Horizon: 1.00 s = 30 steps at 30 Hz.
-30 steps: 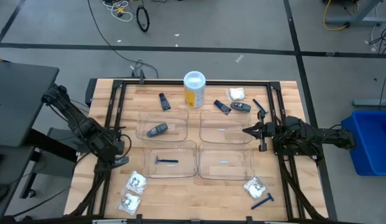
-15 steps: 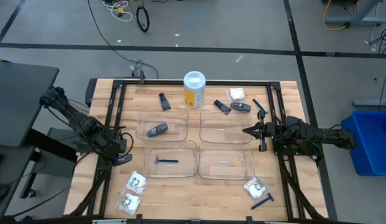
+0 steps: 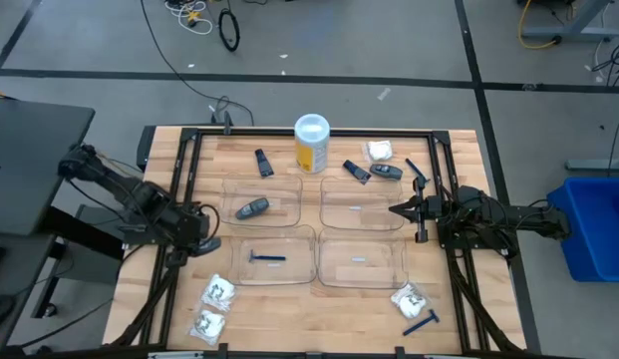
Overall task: Pick & Place Travel size toiletries
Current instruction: Put the bottom black deodorant into the top left transparent bin
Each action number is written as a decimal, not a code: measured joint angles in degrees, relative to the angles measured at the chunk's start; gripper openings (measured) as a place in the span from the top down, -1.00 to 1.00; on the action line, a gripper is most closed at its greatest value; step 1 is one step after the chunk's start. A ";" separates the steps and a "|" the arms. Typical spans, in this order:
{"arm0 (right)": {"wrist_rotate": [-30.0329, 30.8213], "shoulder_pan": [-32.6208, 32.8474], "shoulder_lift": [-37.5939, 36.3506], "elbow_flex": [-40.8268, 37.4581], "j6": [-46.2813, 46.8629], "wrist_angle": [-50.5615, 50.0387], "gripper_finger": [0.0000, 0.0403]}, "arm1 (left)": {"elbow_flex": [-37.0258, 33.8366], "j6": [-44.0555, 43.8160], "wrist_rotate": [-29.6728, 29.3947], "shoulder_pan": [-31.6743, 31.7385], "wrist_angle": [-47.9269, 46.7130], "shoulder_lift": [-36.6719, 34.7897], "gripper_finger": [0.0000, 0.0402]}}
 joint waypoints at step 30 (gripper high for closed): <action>0.02 -0.02 0.00 -0.02 0.00 0.00 0.94 | -0.04 9.54 -4.22 18.97 12.44 0.00 -0.10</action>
